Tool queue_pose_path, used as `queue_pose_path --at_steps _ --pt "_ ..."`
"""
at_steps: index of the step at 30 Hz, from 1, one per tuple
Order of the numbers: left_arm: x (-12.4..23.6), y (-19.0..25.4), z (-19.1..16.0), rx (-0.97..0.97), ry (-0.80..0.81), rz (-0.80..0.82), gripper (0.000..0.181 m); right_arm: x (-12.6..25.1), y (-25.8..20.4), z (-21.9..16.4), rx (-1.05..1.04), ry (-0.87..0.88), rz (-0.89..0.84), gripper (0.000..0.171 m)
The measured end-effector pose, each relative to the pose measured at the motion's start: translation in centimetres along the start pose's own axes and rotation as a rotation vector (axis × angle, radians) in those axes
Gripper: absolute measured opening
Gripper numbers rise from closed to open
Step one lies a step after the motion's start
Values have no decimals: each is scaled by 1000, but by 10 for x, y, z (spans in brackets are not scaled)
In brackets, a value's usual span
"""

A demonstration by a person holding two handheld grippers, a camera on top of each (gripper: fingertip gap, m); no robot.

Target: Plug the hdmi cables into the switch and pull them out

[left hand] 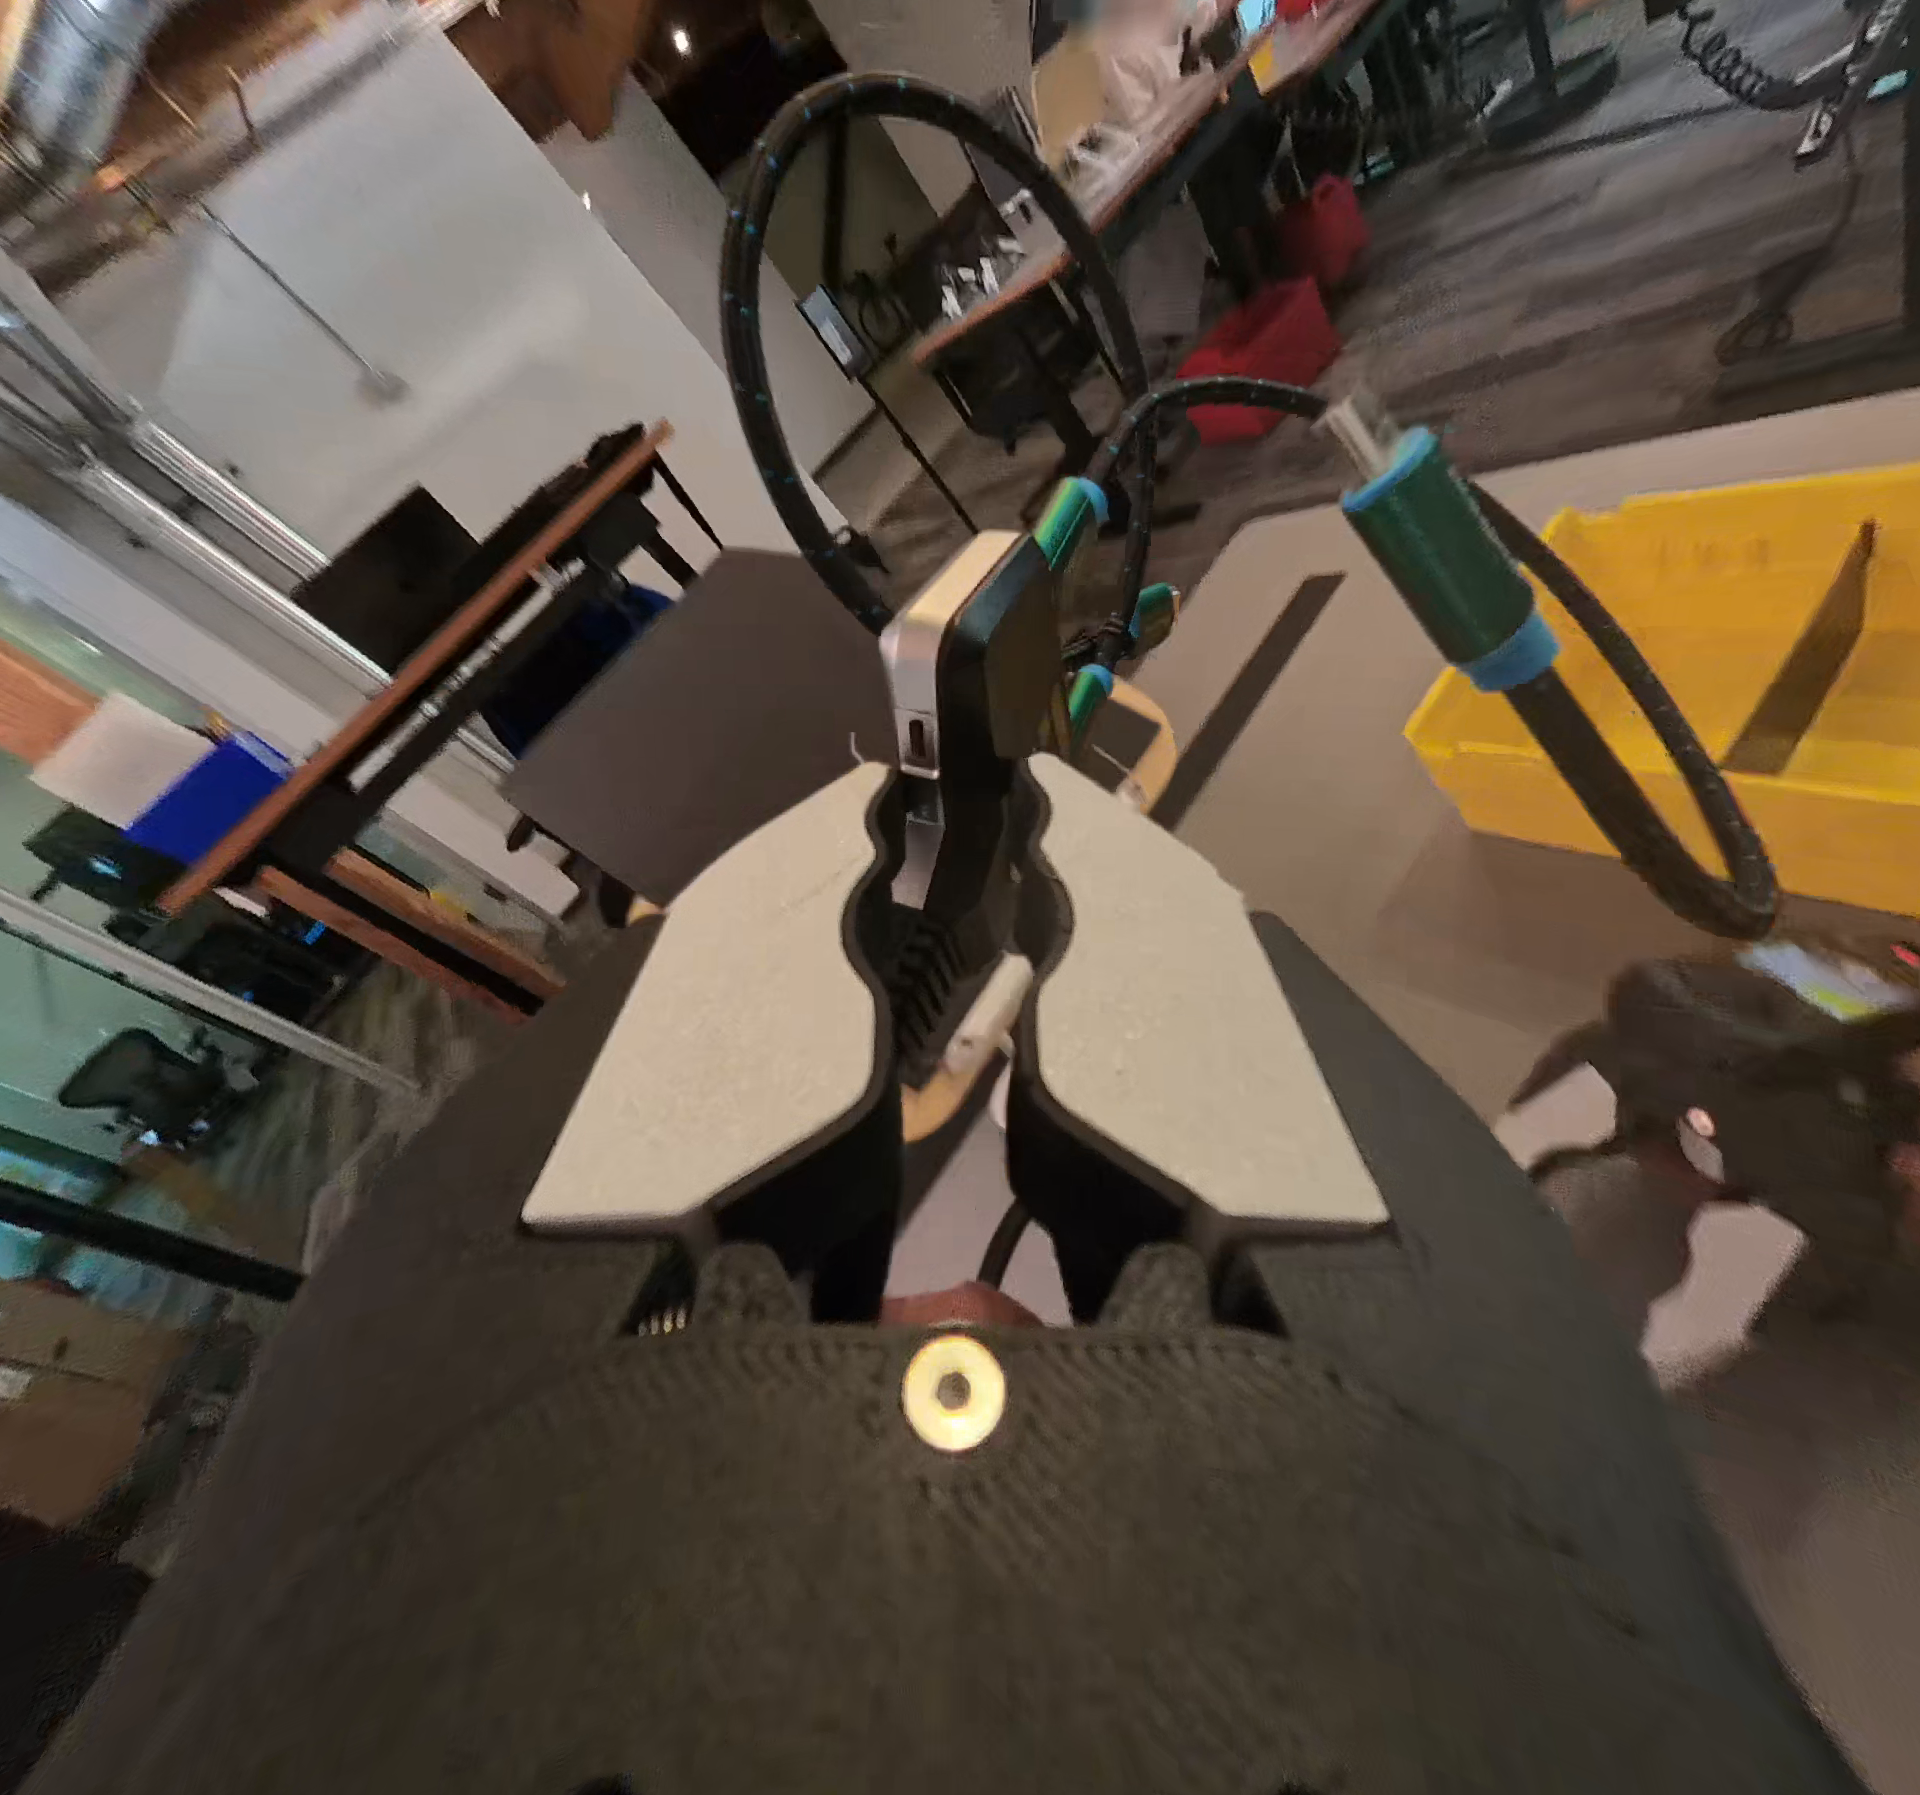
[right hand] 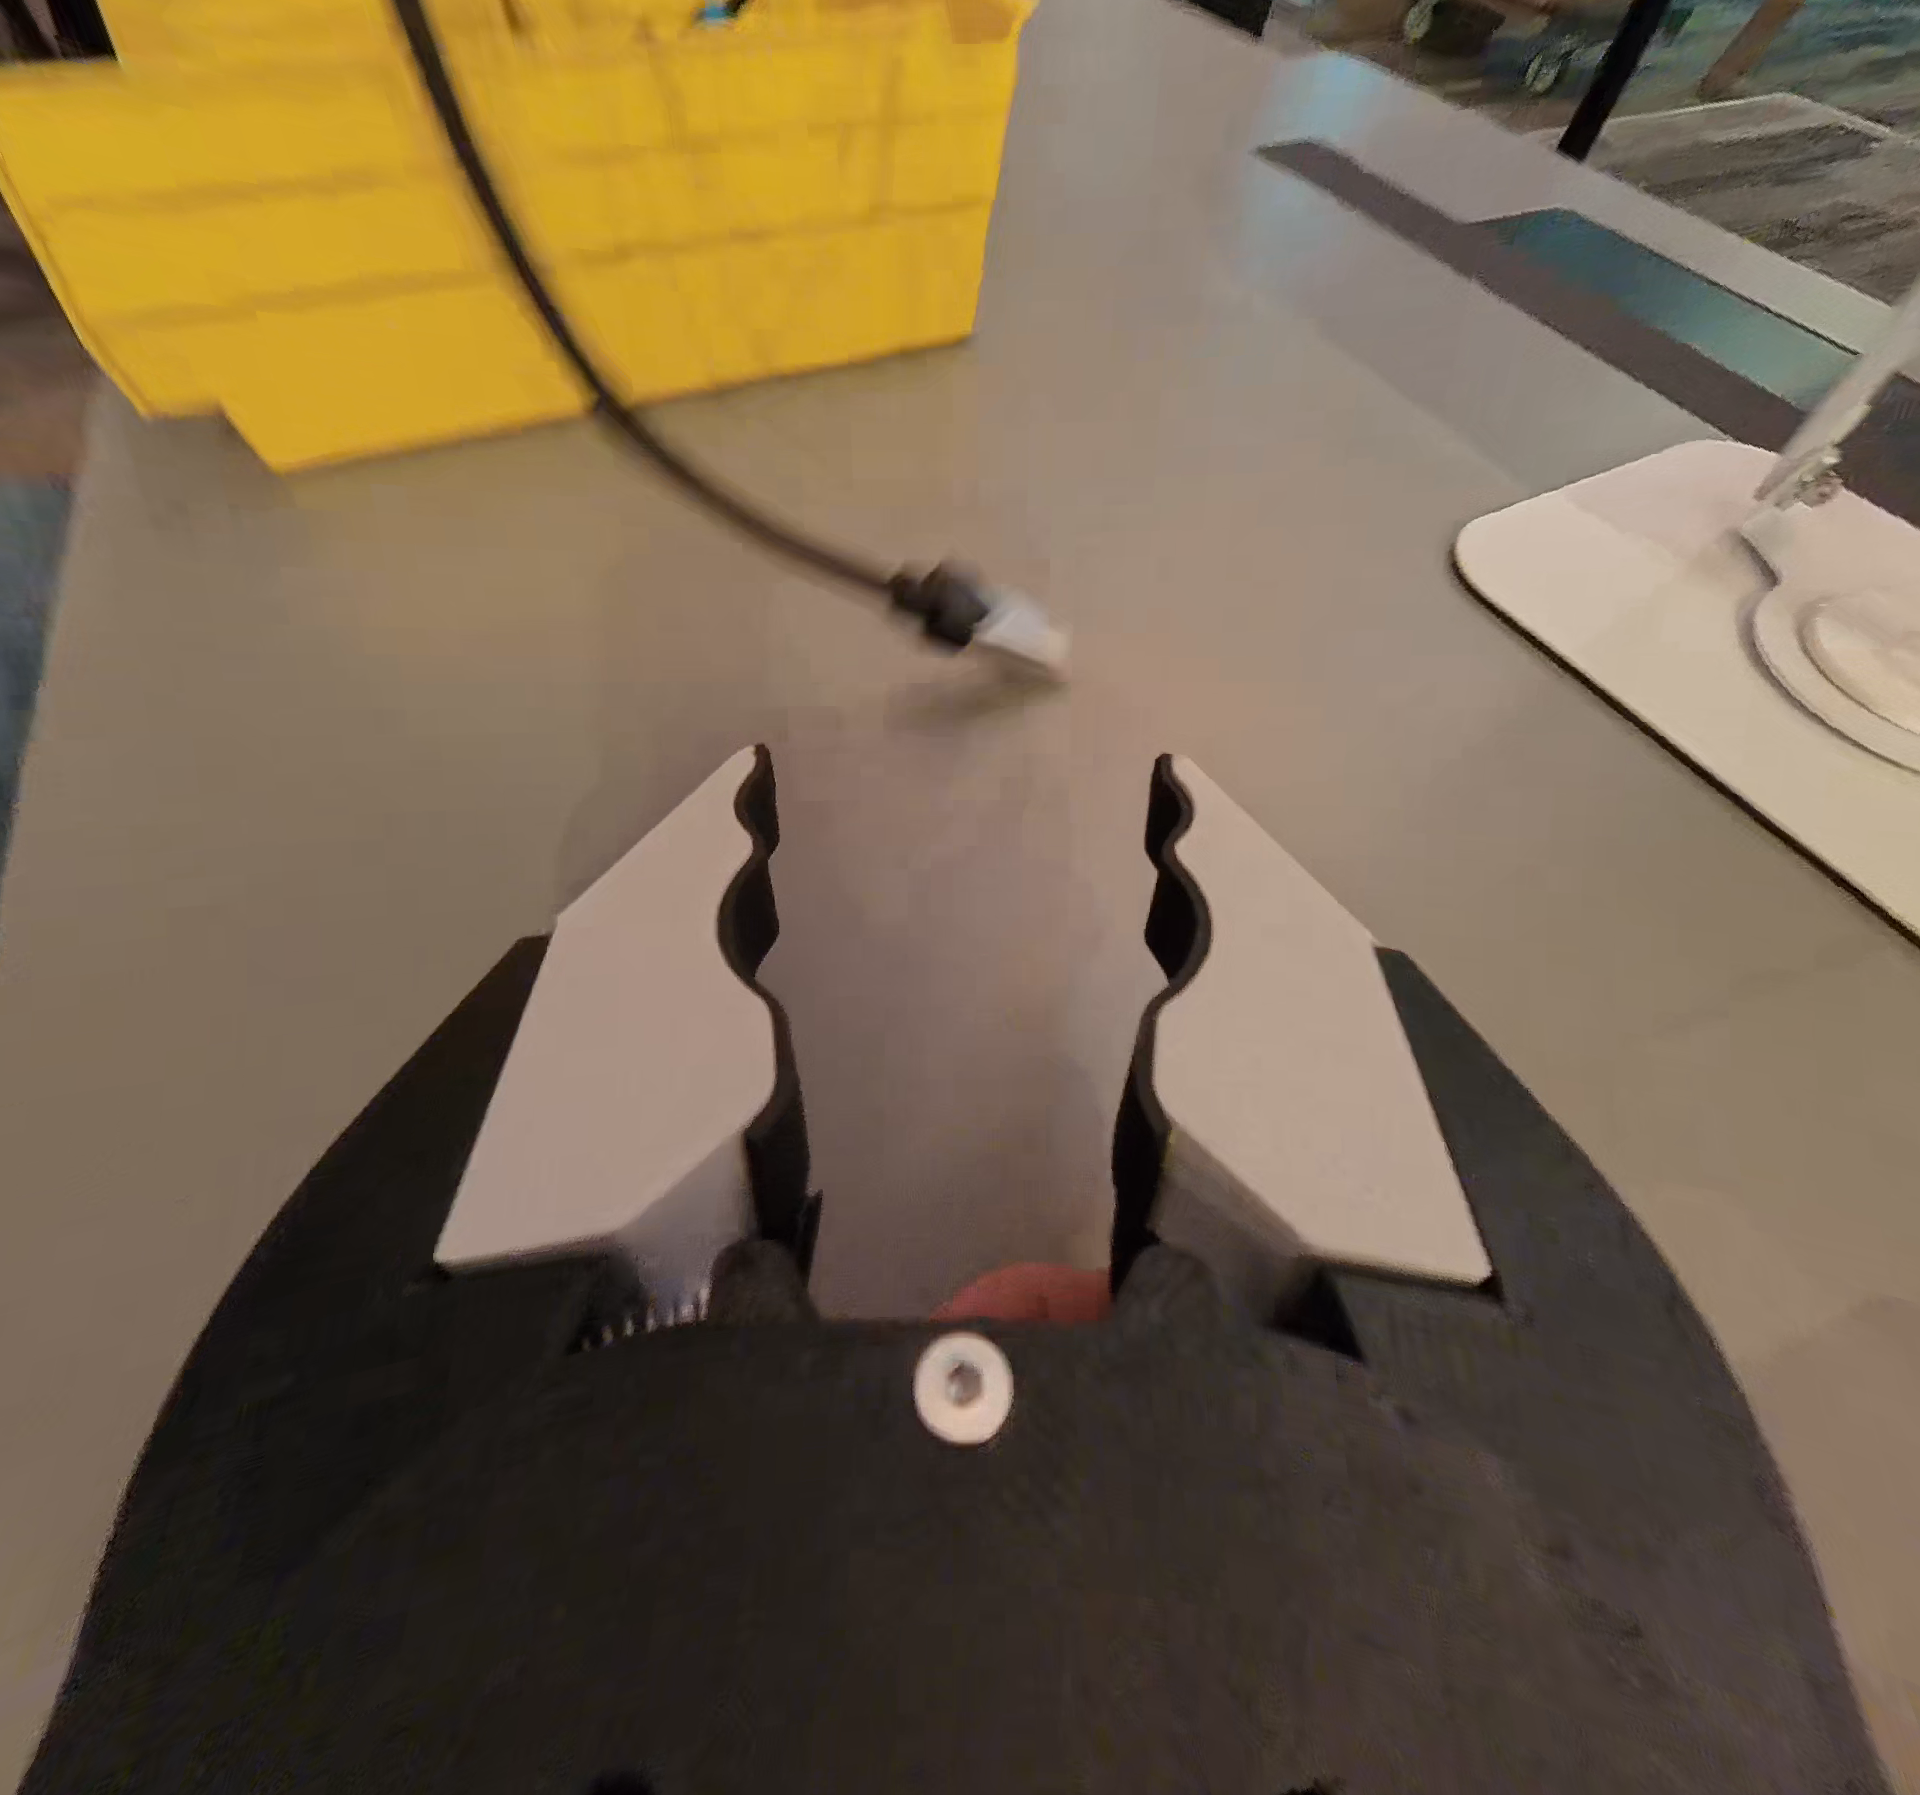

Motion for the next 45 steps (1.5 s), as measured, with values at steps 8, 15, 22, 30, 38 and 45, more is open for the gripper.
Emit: queue_pose_path --at_steps 8,15,22,30,38,45 --pt "1 67 -129 30 -158 -76 18 29 33 18 -257 253 -28 64" --pt "7 94 -198 71 -263 -97 18 44 57 17 -315 317 -156 64" --pt "5 91 -224 149 -300 -69 18 75 86 20 -333 424 -361 59" --pt "0 95 -248 58 -366 -47 18 113 90 43 -272 622 -447 49" --pt "-1 134 -253 -104 -378 -163 18 52 43 44 239 266 -436 57" --pt "7 168 -232 -295 -247 -271 19 34 29 35 403 146 -416 26"
Point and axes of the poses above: each gripper's, where its closed fingertips meet, x back along the fingers, z out of its top, y = z × x across the jaws, the point moved 1 cm from there along x, back along the fingers, and after that the axes turned 8 degrees about z, right-handed, at the moved point
